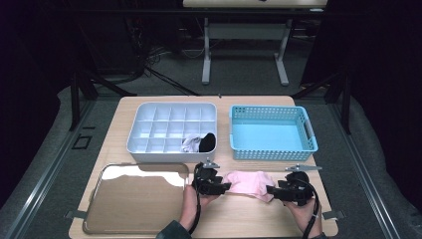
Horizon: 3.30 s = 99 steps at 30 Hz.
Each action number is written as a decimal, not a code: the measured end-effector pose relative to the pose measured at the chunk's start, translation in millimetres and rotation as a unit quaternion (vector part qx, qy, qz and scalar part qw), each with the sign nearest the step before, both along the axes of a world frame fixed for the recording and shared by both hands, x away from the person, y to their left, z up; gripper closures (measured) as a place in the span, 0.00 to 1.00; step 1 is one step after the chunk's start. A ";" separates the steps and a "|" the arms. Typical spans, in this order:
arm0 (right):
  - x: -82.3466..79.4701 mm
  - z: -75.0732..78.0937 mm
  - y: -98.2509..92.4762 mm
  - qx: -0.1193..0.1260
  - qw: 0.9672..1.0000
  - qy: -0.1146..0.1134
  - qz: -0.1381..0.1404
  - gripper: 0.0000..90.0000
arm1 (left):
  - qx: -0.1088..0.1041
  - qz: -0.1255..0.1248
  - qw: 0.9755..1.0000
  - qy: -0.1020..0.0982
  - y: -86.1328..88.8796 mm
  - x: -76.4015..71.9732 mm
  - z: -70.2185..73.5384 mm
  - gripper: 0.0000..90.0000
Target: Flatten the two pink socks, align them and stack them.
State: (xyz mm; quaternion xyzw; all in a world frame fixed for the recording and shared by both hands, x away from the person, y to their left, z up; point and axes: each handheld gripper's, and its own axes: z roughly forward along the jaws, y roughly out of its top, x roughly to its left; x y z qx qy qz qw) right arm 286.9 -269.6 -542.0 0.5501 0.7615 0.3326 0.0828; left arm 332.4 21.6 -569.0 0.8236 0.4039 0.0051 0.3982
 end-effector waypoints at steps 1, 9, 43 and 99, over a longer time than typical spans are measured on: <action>2.1 -2.5 1.4 -0.007 1.000 0.007 0.005 0.52 | 0.004 -0.006 1.000 0.000 -1.2 1.2 0.4 0.63; 13.3 -15.8 18.1 -0.077 0.996 0.006 0.053 0.75 | 0.021 -0.017 1.000 0.005 -4.8 0.7 -3.7 0.92; 27.4 -16.3 35.9 -0.058 0.995 0.013 0.075 0.91 | 0.081 0.012 0.995 -0.052 13.1 -21.4 5.2 0.95; 14.7 -15.3 32.0 -0.085 0.994 0.000 0.064 0.72 | 0.129 -0.044 0.989 -0.054 -6.5 -14.8 7.6 0.76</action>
